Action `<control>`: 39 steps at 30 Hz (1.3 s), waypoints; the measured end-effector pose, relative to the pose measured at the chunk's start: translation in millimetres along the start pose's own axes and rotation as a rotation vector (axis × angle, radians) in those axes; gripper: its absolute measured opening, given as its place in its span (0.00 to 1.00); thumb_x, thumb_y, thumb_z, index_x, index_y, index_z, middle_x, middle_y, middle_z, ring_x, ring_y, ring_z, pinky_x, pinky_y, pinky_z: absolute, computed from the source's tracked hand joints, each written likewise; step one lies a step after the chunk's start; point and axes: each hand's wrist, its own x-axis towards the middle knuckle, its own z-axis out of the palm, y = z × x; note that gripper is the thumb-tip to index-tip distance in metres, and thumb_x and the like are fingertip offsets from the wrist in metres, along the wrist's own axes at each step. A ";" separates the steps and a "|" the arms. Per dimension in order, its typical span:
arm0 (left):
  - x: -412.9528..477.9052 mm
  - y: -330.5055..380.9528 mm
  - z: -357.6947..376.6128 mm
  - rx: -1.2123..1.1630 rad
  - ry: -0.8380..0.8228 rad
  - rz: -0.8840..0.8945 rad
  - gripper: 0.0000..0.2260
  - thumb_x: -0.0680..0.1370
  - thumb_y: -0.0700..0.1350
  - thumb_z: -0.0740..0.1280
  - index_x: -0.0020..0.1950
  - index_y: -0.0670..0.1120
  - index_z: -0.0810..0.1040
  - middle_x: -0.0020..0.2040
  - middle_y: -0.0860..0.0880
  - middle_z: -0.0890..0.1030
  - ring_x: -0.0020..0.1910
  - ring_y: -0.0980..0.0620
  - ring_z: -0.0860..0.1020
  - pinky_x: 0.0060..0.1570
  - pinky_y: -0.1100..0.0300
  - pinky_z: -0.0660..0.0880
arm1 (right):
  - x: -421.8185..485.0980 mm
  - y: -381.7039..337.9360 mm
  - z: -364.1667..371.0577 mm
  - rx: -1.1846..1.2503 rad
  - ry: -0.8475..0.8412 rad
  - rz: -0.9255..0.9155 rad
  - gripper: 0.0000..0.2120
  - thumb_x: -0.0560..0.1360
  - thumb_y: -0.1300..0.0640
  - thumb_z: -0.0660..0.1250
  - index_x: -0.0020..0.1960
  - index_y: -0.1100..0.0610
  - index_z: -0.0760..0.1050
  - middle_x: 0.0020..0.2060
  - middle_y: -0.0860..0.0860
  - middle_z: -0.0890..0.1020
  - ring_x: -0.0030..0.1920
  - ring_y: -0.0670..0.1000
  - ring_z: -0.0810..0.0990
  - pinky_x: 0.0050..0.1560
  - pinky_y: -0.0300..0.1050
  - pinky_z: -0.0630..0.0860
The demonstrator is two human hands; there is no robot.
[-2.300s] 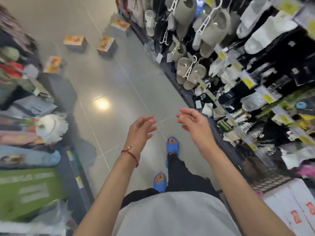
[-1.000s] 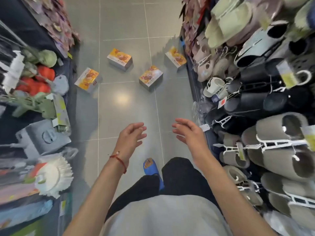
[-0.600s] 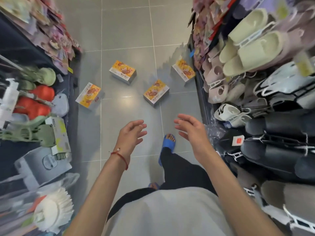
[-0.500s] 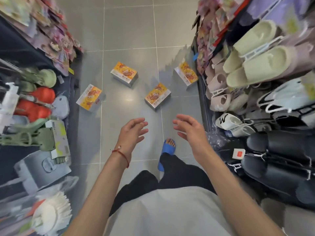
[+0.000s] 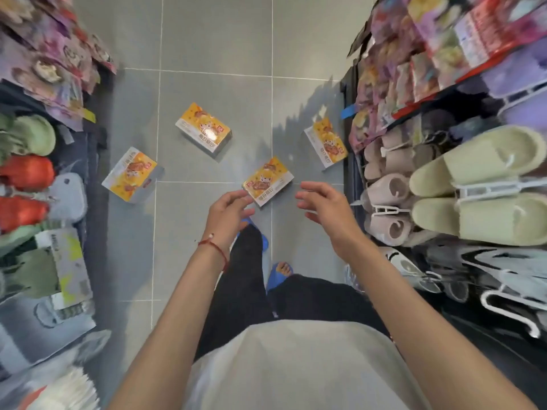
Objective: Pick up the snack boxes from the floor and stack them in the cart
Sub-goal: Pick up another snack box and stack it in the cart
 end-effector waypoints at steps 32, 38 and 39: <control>470.1 -157.8 83.3 -0.023 0.250 -0.514 0.12 0.75 0.49 0.63 0.51 0.43 0.80 0.61 0.38 0.79 0.64 0.40 0.77 0.67 0.42 0.73 | 511.1 131.4 51.1 -0.631 -0.108 0.216 0.10 0.80 0.57 0.65 0.56 0.63 0.79 0.43 0.54 0.80 0.39 0.49 0.75 0.43 0.44 0.72; 558.4 -236.2 77.4 -0.162 0.404 -0.602 0.15 0.70 0.60 0.62 0.44 0.50 0.78 0.47 0.49 0.79 0.59 0.41 0.79 0.66 0.44 0.73 | 599.6 210.6 69.6 -0.592 -0.023 0.206 0.28 0.71 0.39 0.63 0.65 0.54 0.76 0.58 0.52 0.83 0.56 0.52 0.82 0.57 0.52 0.79; 570.9 -244.6 80.9 -0.212 0.418 -0.598 0.13 0.73 0.61 0.62 0.40 0.52 0.76 0.43 0.52 0.77 0.53 0.45 0.79 0.63 0.47 0.73 | 614.3 221.0 71.1 -0.594 0.011 0.187 0.27 0.73 0.38 0.63 0.65 0.54 0.76 0.57 0.51 0.83 0.56 0.52 0.82 0.59 0.53 0.79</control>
